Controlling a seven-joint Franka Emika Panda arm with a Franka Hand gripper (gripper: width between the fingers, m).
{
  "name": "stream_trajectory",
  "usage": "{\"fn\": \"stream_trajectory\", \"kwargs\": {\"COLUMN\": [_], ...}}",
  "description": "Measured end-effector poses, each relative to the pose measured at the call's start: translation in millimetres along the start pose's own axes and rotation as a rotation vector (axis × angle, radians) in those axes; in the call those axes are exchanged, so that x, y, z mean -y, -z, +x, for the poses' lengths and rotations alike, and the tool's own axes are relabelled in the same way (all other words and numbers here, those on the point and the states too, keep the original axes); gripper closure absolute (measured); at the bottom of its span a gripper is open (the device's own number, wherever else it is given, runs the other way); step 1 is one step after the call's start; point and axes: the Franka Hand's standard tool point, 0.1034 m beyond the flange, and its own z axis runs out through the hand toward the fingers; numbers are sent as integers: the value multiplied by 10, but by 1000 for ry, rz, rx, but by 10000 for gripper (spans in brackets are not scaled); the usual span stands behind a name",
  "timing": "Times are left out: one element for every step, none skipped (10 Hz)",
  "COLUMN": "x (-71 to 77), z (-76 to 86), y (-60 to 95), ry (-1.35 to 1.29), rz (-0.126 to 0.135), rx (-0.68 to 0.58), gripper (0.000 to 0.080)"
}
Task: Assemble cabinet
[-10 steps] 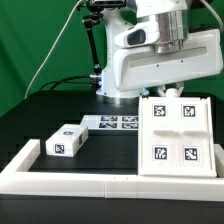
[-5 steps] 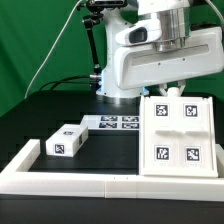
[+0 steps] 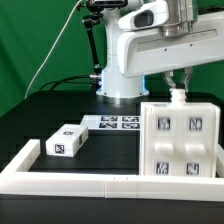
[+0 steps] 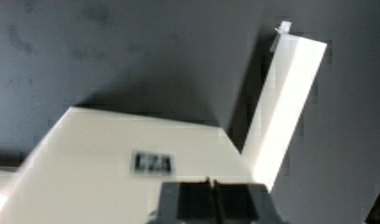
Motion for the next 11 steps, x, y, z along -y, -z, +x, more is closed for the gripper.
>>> {"fn": "stream_trajectory", "kwargs": {"x": [1,1,1,1,1,0,-23,-143,-276,-403,-506], "z": [-9,-10,-10,-10,-10,-11,-38,-188,-403,-563,-665], "y": [-7,-8,-8,-9,-9,-11,-30,-126,-200,-228,-239], "ry": [0,0,0,0,0,0,8,51,50,59,79], "rz": [0,0,0,0,0,0,1,-8,-17,-22,-26], "rx": [2,2,2,2,2,3,5,4,18,36,44], "gripper": [797,797,797,766,766,631,483,483,294,91,91]}}
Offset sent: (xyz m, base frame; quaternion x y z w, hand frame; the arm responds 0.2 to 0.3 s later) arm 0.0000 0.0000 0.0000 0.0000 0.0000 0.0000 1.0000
